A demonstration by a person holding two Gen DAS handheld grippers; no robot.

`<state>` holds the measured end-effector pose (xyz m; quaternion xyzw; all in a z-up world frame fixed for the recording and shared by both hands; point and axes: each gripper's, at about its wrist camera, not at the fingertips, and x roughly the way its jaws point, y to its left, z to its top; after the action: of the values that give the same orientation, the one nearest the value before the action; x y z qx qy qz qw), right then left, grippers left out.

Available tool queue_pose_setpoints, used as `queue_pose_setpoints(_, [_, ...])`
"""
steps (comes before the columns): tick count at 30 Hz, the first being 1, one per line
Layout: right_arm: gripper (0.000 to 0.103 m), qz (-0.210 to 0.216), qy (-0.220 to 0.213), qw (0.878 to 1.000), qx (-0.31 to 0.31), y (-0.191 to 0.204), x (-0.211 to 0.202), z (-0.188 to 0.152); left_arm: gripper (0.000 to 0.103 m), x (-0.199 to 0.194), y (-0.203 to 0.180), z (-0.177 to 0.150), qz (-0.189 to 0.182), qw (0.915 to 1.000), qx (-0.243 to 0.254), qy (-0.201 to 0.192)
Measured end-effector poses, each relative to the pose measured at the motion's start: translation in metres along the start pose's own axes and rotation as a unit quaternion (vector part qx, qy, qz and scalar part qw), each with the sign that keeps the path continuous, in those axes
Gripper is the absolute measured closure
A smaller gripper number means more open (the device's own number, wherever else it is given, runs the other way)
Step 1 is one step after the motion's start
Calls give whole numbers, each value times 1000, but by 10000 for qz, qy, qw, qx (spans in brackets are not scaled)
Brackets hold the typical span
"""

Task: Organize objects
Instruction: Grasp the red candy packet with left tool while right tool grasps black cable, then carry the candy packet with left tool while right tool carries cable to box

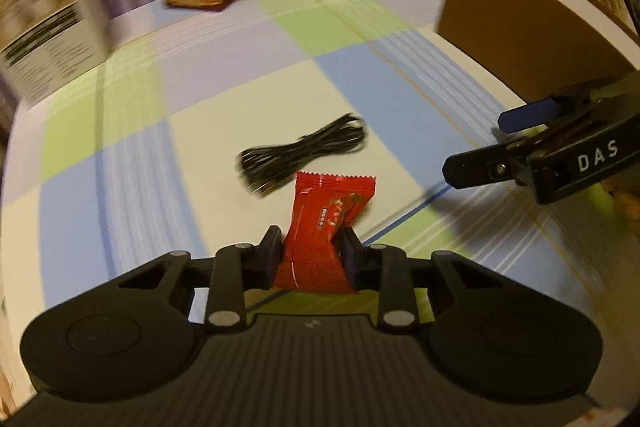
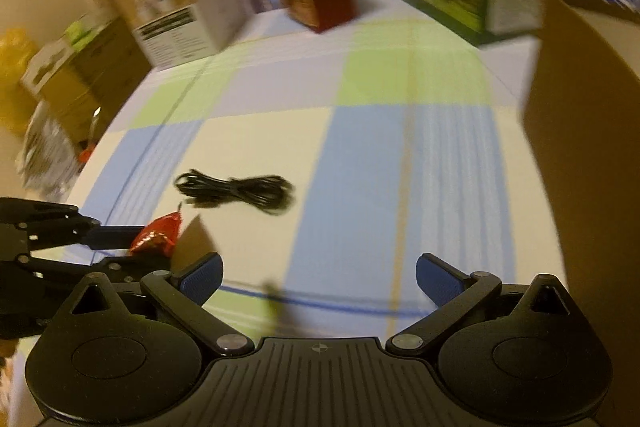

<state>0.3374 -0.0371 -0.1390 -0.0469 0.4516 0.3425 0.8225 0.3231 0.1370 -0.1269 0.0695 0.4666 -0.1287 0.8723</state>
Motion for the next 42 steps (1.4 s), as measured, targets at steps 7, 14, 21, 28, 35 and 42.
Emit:
queue_pose_setpoints(7, [10,274,-73,9943,-1026,29,31,19,77,-14,43,-25,673,9947,-769,88])
queue_pose_setpoints(14, [30,505,31,9750,-2162,54,65,26,77,-17,74,-34,1116,9848,-1318,166])
queue_pose_setpoints(21, [60,737,331,9700,-2292,67,68,21,76,-11,74,-26,1179,9831,-1387,184])
queue_pose_setpoints(28, [60,752,248,9756,-2049,76,67,18,45,-6,77,-25,1102,9788,-1702,284])
queue_pose_setpoints(35, [88,549,156,9785,-1982,78,67,17,56,-3,81,-20,1147,9775,-1745,297])
queue_pose_setpoints(42, [90,495,174,9823,-1798,78,59,8,78,-5,75,-20,1179,9767,-1766,309])
